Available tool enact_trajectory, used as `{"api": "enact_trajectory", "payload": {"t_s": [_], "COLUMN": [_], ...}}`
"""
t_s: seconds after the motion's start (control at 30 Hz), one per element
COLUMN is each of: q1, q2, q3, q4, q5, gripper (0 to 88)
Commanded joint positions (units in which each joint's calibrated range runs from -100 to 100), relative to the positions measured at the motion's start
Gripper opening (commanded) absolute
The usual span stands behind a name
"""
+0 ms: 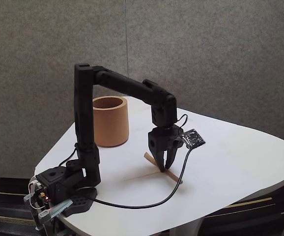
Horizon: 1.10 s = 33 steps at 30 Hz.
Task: Grab the pen and put it in the pen holder.
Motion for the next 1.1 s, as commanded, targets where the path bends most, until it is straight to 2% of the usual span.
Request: {"api": "enact_trajectory", "payload": {"t_s": [0.0, 0.13, 0.4, 0.73, 0.93, 1.07], "q1": [0.71, 0.2, -3.68, -19.42, -26.6, -30.11], "q2": [-1.06, -4.72, -15.54, -21.8, -21.56, -21.4], "q3": [-1.62, -5.51, -14.98, -34.93, -43.95, -47.56], "q4": [2.46, 7.97, 12.03, 21.61, 22.8, 22.71], "q5": [0.51, 0.3, 0.03, 0.03, 0.46, 4.51], "gripper": [0.9, 0.9, 0.9, 0.8, 0.7, 0.7]}}
